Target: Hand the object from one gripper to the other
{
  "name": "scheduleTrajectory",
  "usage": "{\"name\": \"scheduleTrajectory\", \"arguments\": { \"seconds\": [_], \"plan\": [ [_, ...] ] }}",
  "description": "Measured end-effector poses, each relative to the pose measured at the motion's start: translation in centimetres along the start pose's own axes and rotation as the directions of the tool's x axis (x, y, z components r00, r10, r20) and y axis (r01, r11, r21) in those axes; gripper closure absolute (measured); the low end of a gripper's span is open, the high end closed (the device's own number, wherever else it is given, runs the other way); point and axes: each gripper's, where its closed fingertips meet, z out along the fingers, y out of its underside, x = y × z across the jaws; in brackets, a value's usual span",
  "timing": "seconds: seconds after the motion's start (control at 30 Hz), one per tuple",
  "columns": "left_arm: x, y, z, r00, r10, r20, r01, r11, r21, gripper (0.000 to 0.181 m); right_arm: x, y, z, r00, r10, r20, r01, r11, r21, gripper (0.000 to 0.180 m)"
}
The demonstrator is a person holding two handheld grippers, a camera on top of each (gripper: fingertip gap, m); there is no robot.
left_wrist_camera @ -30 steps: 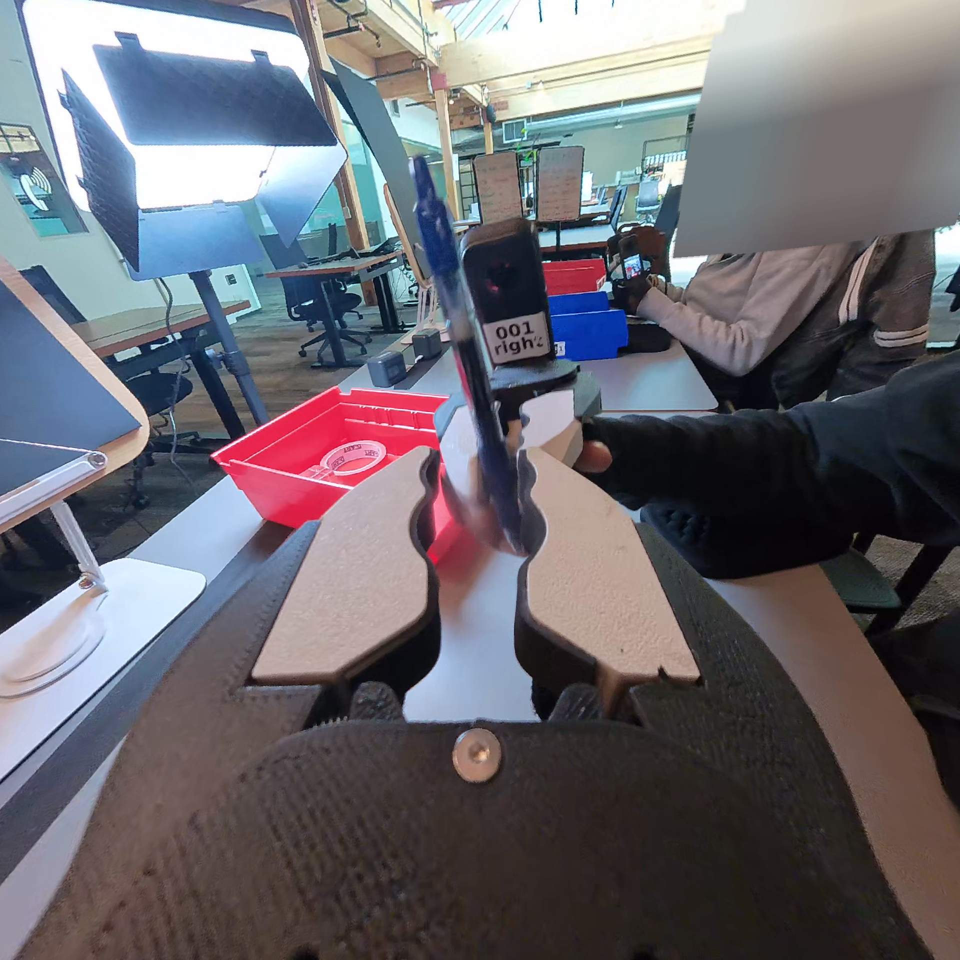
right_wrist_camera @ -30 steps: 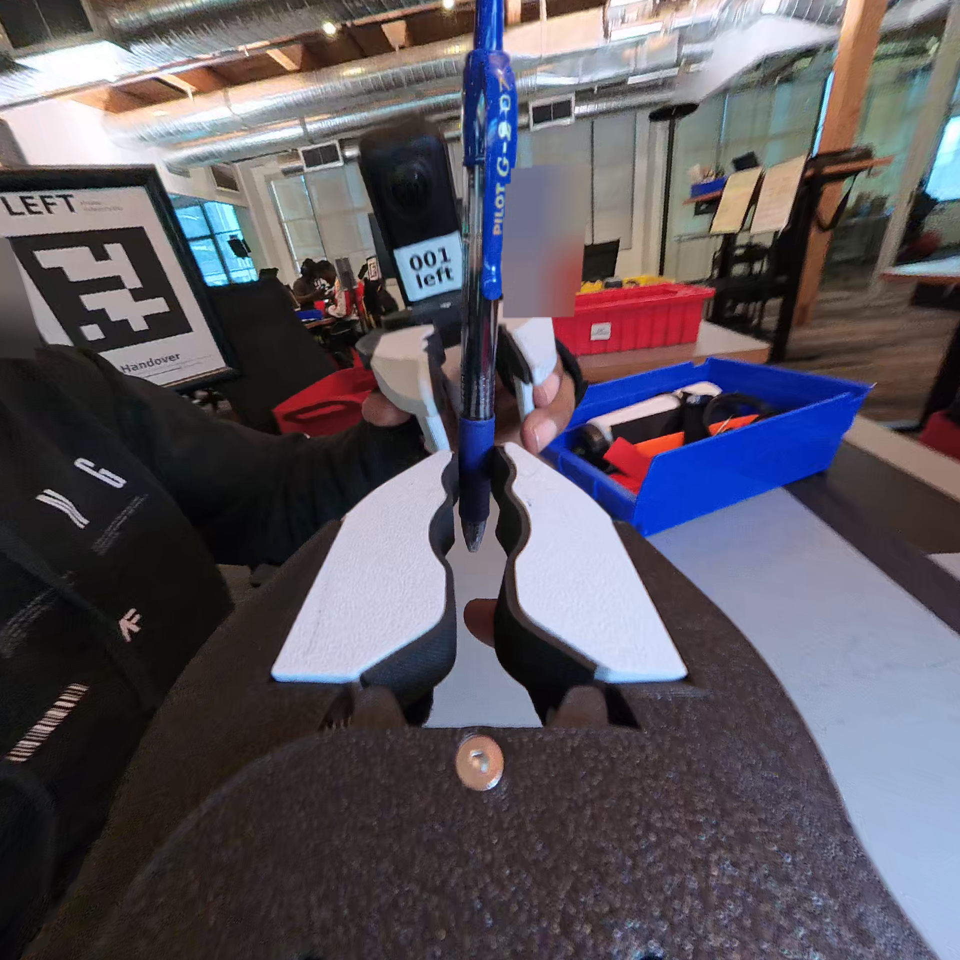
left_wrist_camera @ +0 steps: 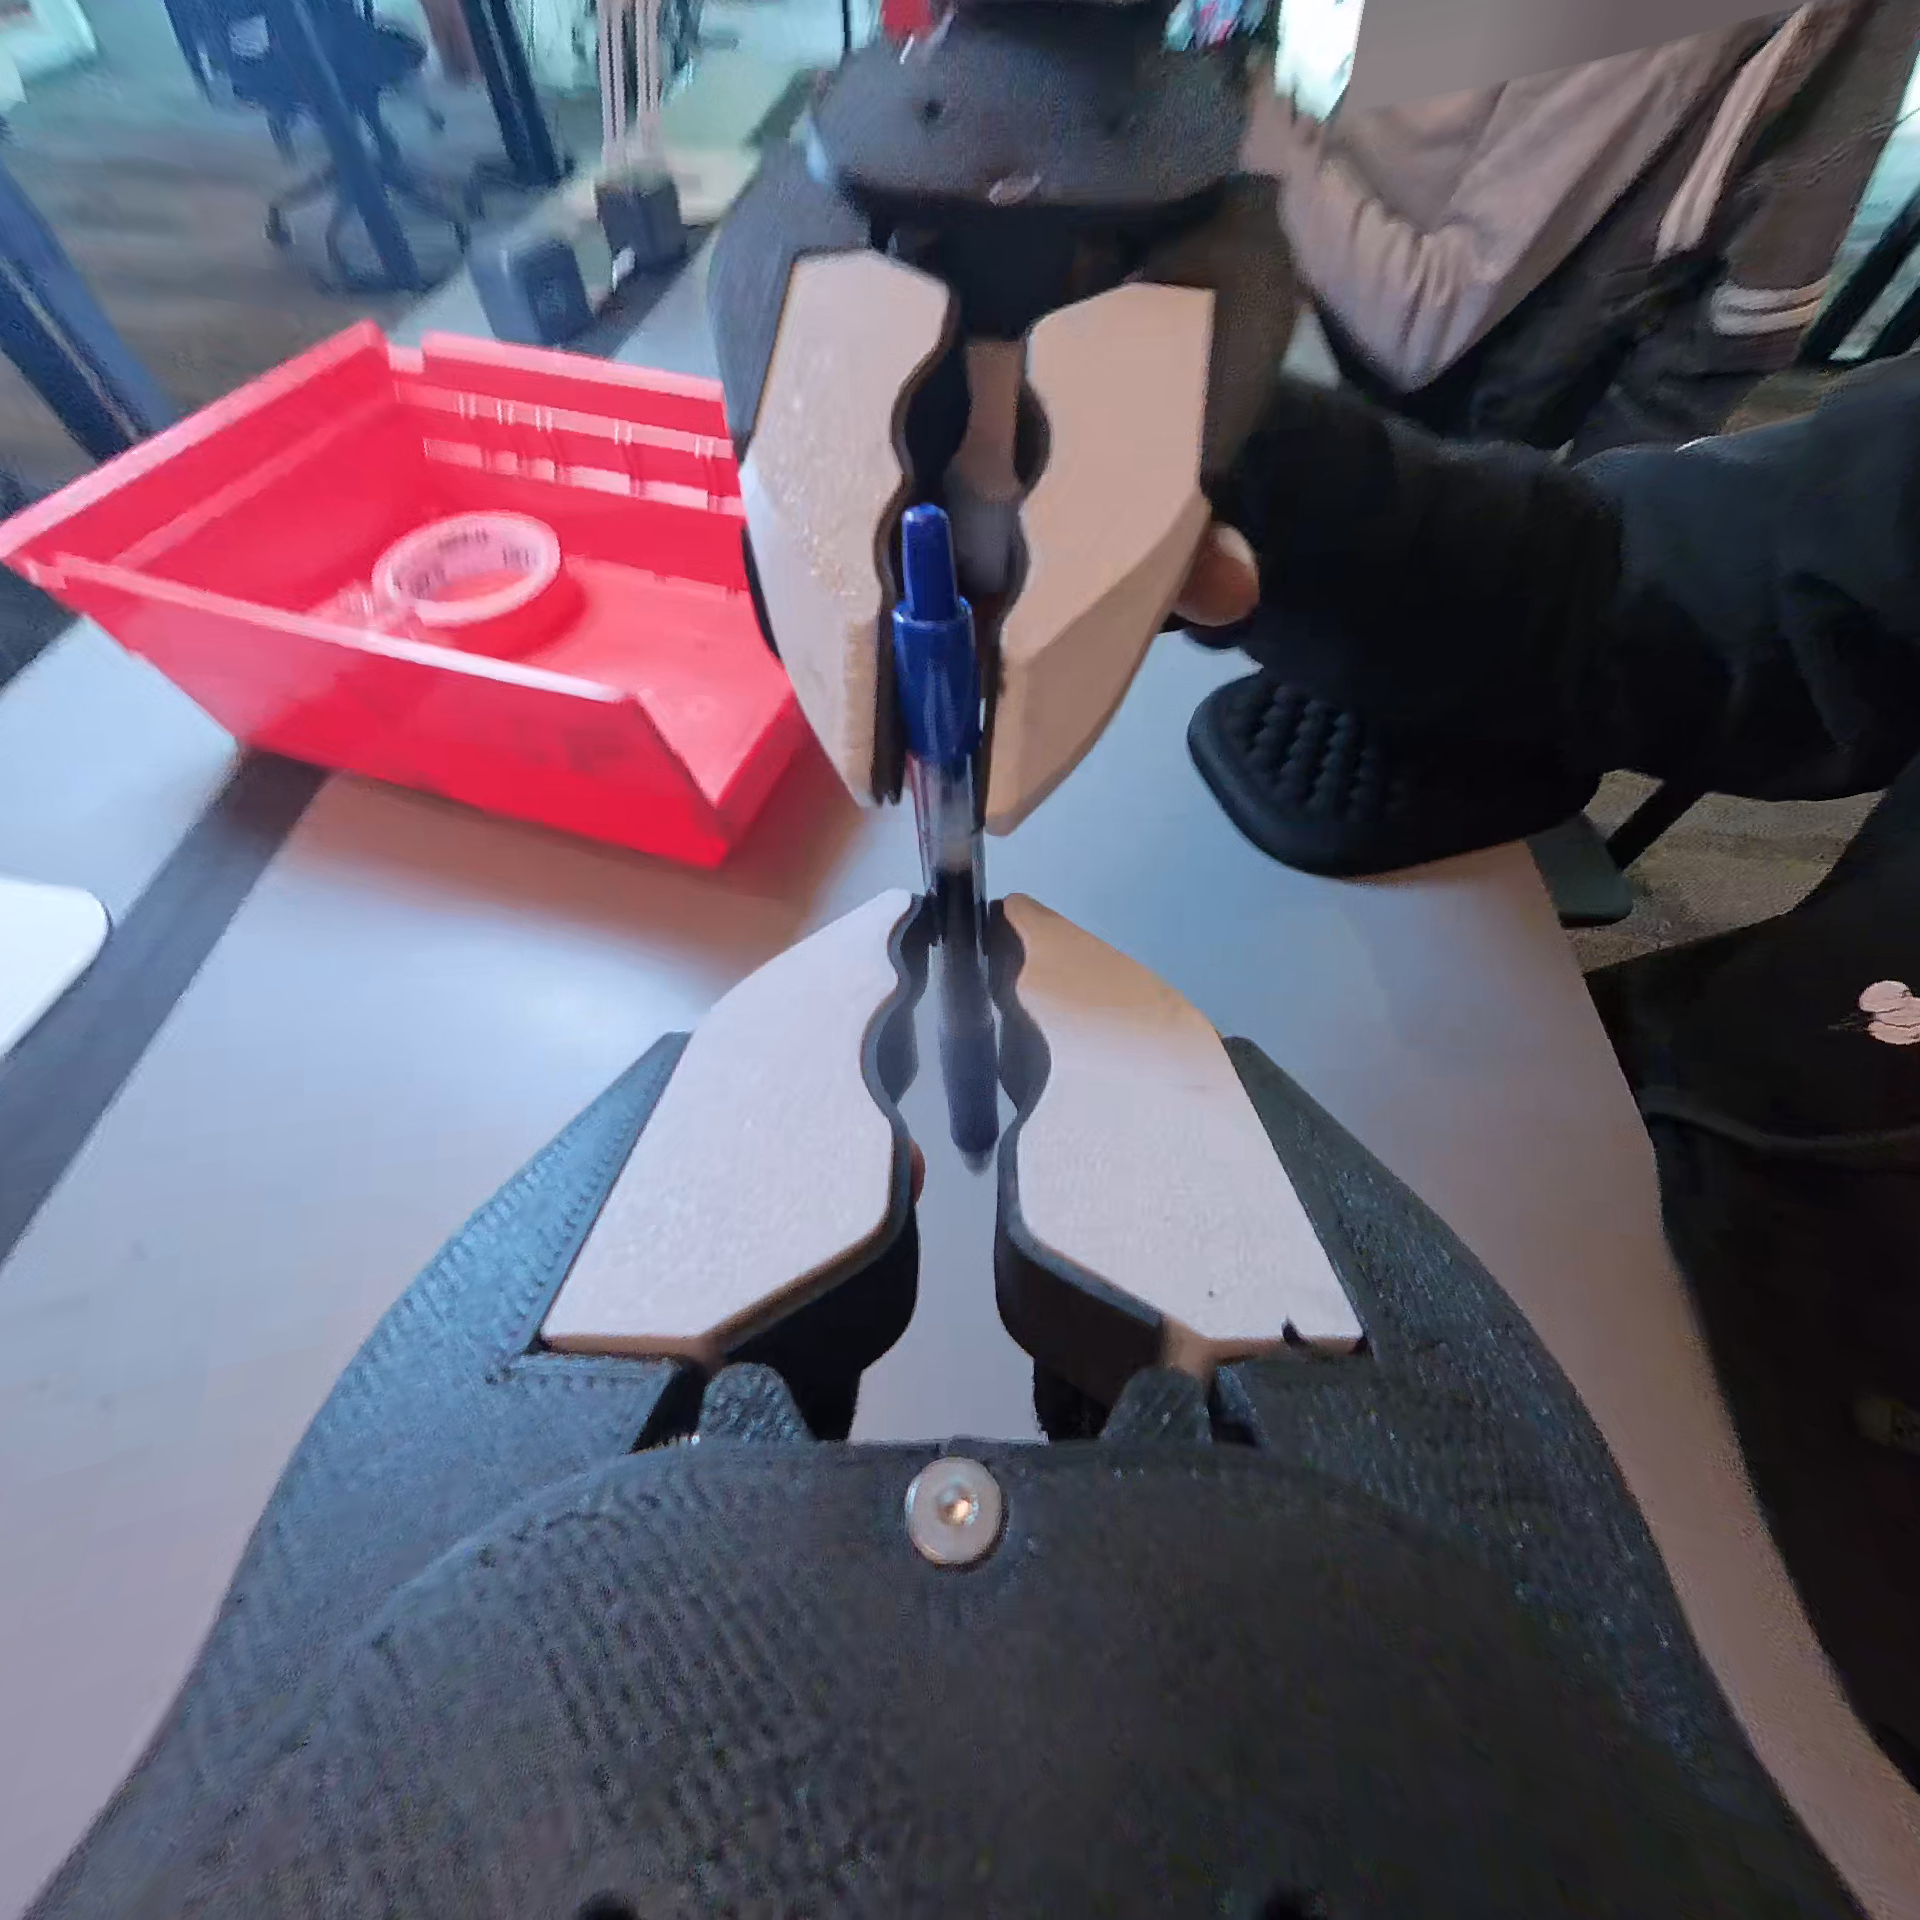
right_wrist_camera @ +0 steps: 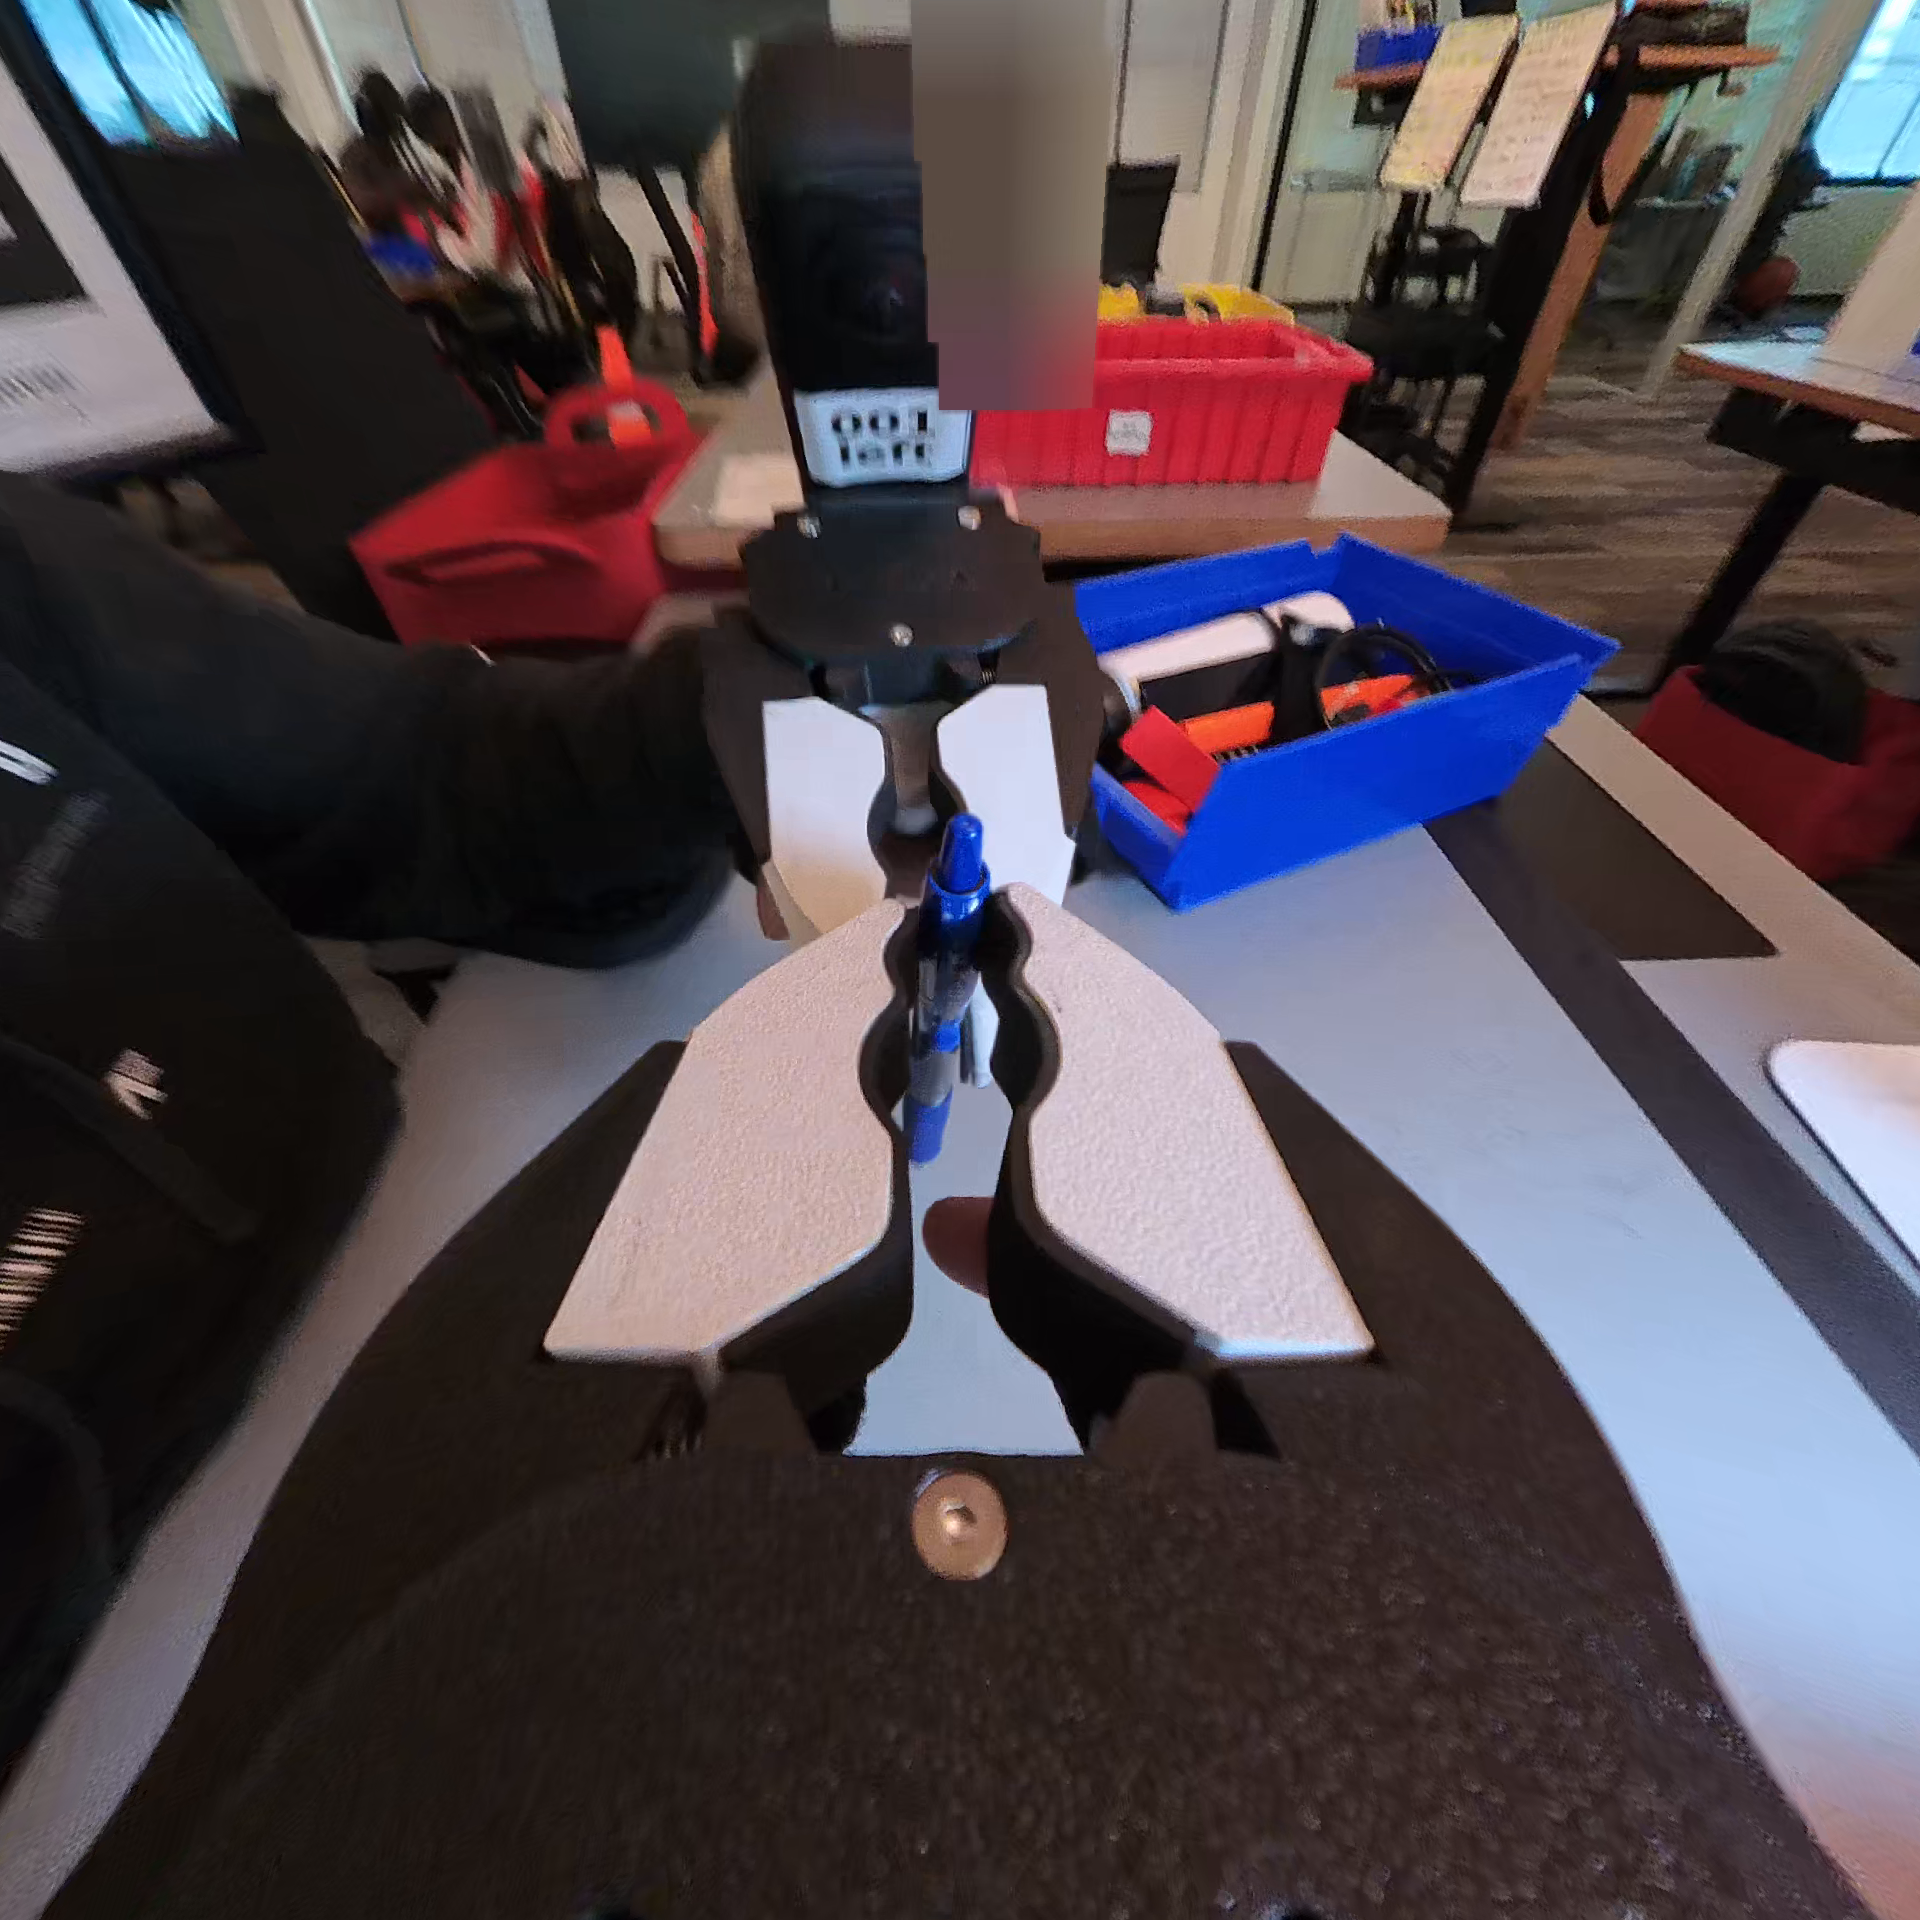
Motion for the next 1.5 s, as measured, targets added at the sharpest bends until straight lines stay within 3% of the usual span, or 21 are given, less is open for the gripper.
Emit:
{"name": "scheduleTrajectory", "arguments": {
  "seconds": [0.23,0.4,0.57,0.73,0.93,1.07,1.17,1.23,1.33,1.43,1.5],
  "plan": [
    [2.3,-5.0,-3.6,0.973,0.229,0.031,-0.228,0.932,0.281,0.156,-0.7,-5.7,-3.6,0.963,0.197,0.184,-0.247,0.918,0.309,0.169],
    [2.8,-5.5,-4.8,0.887,0.429,0.169,-0.46,0.854,0.243,0.151,0.4,-6.8,-5.3,0.892,0.336,0.302,-0.435,0.821,0.37,0.168],
    [1.1,-4.8,-4.6,0.799,0.52,0.303,-0.574,0.81,0.122,0.15,2.0,-6.2,-6.0,0.803,0.469,0.368,-0.586,0.733,0.345,0.169],
    [-0.5,-4.2,-3.0,0.584,0.674,0.452,-0.73,0.68,-0.07,0.144,3.0,-5.3,-5.0,0.741,0.559,0.372,-0.667,0.671,0.323,0.169],
    [-0.7,-4.7,-2.1,0.159,0.809,0.566,-0.862,0.393,-0.319,0.141,3.8,-3.5,-3.0,0.63,0.675,0.385,-0.776,0.572,0.266,0.169],
    [-0.3,-4.7,-2.0,0.034,0.821,0.57,-0.876,0.299,-0.379,0.158,4.3,-2.6,-2.4,0.593,0.7,0.397,-0.804,0.545,0.24,0.167],
    [-0.1,-4.9,-2.0,0.089,0.812,0.577,-0.874,0.342,-0.346,0.168,4.7,-1.6,-1.9,0.592,0.719,0.364,-0.805,0.548,0.227,0.162],
    [0.0,-5.3,-2.4,0.242,0.761,0.602,-0.855,0.461,-0.239,0.168,5.2,-0.9,-1.5,0.627,0.716,0.308,-0.779,0.58,0.238,0.153],
    [-0.6,-6.3,-3.7,0.505,0.597,0.623,-0.751,0.66,-0.024,0.169,5.9,-0.5,-2.0,0.712,0.671,0.207,-0.701,0.669,0.247,0.124],
    [-1.5,-6.7,-4.8,0.786,0.348,0.511,-0.509,0.834,0.215,0.169,5.8,-0.7,-2.9,0.876,0.481,0.038,-0.475,0.847,0.24,0.12],
    [-2.1,-6.8,-5.5,0.897,0.18,0.404,-0.326,0.887,0.328,0.169,5.6,-1.3,-3.5,0.95,0.302,-0.082,-0.277,0.934,0.223,0.124]
  ]
}}
